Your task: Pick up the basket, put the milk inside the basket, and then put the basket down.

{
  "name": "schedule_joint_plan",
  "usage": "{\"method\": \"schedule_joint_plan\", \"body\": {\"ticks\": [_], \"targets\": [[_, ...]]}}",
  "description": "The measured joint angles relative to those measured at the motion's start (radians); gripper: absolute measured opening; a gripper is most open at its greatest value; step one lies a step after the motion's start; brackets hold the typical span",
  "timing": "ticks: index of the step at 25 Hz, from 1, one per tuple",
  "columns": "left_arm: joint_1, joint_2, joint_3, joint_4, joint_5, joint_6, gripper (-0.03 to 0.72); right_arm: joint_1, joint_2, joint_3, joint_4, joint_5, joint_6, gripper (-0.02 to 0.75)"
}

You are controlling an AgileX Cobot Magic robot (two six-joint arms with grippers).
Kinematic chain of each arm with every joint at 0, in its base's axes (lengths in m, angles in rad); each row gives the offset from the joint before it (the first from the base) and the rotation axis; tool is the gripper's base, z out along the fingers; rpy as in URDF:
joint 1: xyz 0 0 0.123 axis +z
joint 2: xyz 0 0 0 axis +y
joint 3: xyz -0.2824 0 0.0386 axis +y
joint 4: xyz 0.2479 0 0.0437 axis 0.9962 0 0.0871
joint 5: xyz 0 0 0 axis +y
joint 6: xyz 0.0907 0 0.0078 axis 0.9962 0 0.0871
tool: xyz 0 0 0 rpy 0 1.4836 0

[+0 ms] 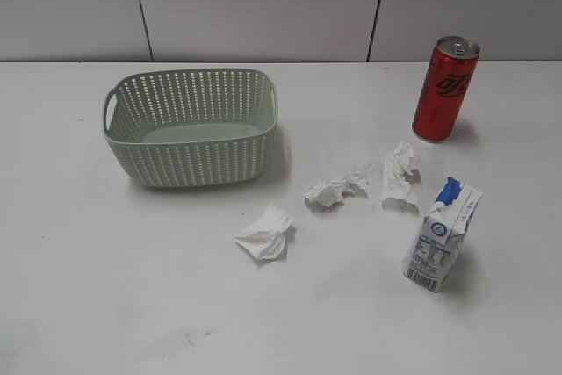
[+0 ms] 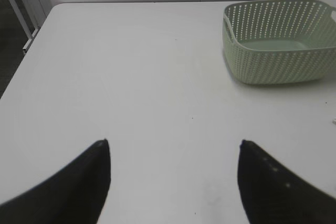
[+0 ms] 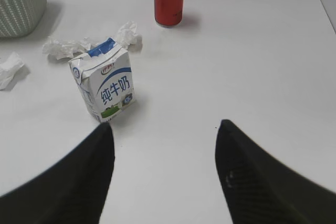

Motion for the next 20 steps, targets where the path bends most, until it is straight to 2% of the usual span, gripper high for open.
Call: {"method": "schedule_joint_plan", "body": {"ticks": [10,20], "targets": [[0.000,0.000,0.000,0.000,0.000,0.000,0.536,0.000,0.000,0.000,0.000,0.000,0.000,0.484],[0.000,0.000,0.000,0.000,0.000,0.000,0.533,0.000,0.000,0.000,0.000,0.000,0.000,0.484]]}}
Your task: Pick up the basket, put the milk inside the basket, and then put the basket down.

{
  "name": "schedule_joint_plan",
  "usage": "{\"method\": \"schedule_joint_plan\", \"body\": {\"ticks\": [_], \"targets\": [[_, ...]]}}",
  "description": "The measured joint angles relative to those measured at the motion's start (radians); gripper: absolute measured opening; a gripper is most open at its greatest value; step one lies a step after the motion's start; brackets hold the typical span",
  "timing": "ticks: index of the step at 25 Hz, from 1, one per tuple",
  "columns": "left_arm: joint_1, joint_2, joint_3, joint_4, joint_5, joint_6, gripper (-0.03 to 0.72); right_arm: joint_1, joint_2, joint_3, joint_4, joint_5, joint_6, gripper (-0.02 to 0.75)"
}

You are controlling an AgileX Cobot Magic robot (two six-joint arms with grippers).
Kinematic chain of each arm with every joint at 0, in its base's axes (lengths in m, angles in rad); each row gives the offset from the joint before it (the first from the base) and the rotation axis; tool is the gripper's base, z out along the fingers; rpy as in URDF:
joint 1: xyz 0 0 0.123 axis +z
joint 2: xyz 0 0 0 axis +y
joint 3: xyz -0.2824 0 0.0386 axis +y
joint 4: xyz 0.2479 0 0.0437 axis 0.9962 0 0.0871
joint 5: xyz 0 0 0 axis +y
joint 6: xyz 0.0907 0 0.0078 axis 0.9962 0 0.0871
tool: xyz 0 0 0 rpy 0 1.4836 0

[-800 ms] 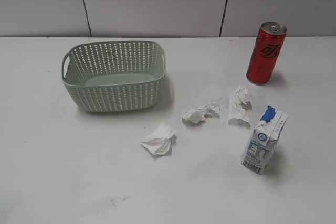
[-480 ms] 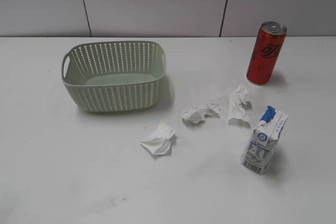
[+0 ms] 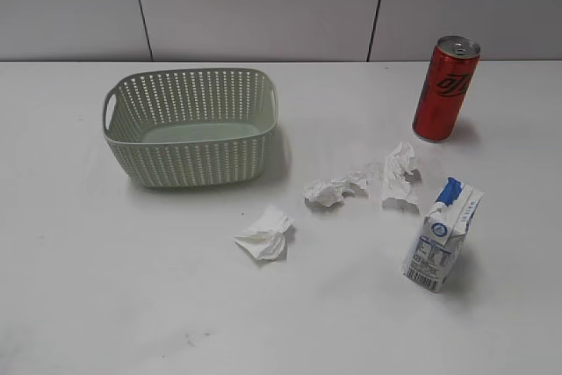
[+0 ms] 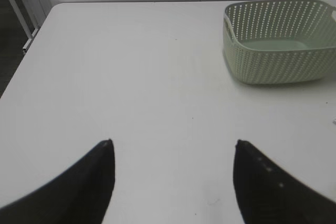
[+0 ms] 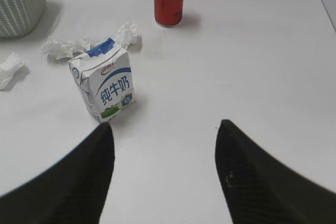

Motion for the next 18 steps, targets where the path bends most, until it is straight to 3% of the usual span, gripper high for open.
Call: {"method": "schedule_joint_plan", "body": {"ticks": [18], "targets": [[0.000,0.000,0.000,-0.006,-0.003,0.000,0.501,0.000,0.000,0.000,0.045,0.000,0.000,0.484]]}}
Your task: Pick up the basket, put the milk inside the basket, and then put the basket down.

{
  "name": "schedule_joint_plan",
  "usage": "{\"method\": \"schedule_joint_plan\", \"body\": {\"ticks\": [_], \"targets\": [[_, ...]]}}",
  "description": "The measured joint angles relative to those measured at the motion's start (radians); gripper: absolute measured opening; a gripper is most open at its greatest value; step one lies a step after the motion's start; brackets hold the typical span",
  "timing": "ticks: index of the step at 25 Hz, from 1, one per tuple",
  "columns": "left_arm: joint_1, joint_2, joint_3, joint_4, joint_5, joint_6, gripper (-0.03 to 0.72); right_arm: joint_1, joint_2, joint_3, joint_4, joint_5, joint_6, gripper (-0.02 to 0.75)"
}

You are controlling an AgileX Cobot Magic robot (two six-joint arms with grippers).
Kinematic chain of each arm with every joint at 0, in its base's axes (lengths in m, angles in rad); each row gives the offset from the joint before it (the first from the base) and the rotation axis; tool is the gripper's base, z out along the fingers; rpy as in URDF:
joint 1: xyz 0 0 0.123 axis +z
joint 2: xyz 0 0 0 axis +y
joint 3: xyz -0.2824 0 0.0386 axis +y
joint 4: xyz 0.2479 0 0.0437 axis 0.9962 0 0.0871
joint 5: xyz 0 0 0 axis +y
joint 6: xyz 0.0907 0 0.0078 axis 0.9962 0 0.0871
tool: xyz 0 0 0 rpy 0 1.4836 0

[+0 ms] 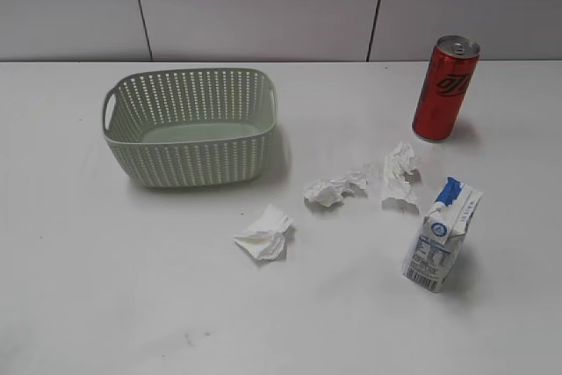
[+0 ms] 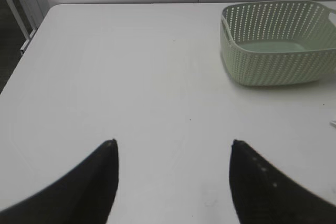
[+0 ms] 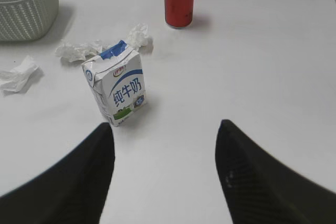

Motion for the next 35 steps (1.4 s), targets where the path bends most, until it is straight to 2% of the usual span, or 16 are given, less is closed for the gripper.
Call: {"method": "schedule_joint_plan", "body": {"ticks": [9,14,19,27,35], "targets": [[0.000,0.063,-0.031,-0.009,-0.091,0.000,0.498,0.000,0.000,0.000,0.005,0.000,0.000,0.484],[0.000,0.237,-0.042,-0.077,-0.257,0.000,0.498,0.000,0.000,0.000,0.005,0.000,0.000,0.484],[0.000,0.512,-0.070,-0.109,-0.465,0.011,0.498,0.000,0.000,0.000,0.005,0.000,0.000,0.484],[-0.008,1.036,-0.280,-0.118,-0.534,0.071,0.498,0.000,0.000,0.000,0.005,0.000,0.000,0.484],[-0.135,1.412,-0.524,-0.119,-0.512,0.079,0.498,0.000,0.000,0.000,0.005,0.000,-0.001,0.484]]}}
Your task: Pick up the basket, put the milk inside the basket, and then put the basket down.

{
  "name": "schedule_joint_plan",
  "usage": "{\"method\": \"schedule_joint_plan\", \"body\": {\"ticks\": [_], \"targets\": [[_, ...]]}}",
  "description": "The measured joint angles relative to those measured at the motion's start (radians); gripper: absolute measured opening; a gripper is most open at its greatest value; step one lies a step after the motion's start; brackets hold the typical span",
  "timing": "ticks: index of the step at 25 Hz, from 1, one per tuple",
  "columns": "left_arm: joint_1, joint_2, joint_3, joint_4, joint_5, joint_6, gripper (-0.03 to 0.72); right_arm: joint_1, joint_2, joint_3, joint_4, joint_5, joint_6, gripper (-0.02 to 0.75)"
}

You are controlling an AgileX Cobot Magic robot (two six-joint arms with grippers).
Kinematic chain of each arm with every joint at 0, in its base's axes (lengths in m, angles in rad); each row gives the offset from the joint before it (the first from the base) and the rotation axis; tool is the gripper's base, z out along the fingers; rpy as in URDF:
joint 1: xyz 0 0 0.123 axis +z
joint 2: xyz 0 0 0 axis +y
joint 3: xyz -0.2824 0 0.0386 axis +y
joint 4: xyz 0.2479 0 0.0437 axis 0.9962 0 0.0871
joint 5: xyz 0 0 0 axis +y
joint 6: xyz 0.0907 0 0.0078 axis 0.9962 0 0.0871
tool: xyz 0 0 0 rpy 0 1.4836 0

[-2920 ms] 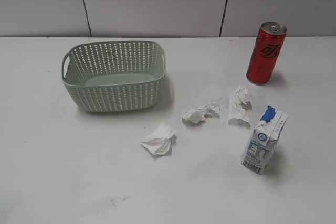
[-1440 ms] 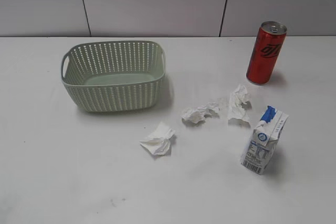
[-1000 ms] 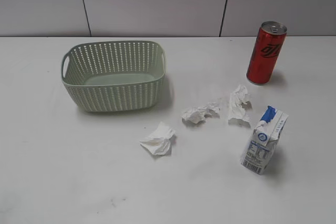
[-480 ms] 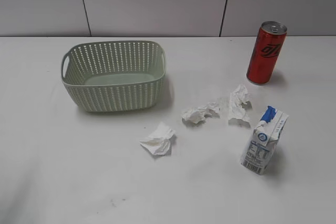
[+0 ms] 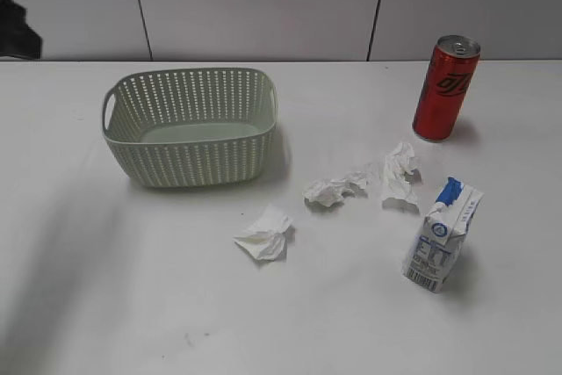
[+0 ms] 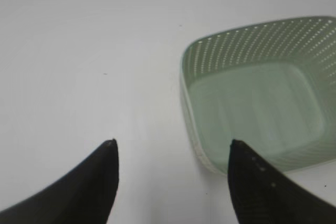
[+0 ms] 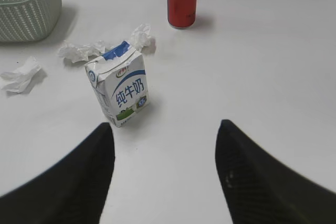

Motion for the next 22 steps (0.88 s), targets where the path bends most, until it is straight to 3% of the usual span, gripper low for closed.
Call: {"method": "schedule_joint_plan", "body": {"ticks": [11,14,18,22], "targets": [[-0.052,0.451,-0.464,0.014,0.327,-0.114,0.498,0.000,0.000,0.000,0.000,0.000,0.001,0.484],[-0.078,0.540,-0.564,0.079,0.405,-0.187,0.498,0.000,0.000,0.000,-0.001,0.000,0.001,0.484],[-0.090,0.639,-0.633,0.155,0.483,-0.277,0.498,0.000,0.000,0.000,-0.001,0.000,0.001,0.484],[-0.090,0.690,-0.644,0.134,0.481,-0.297,0.498,0.000,0.000,0.000,-0.001,0.000,0.001,0.484]]}}
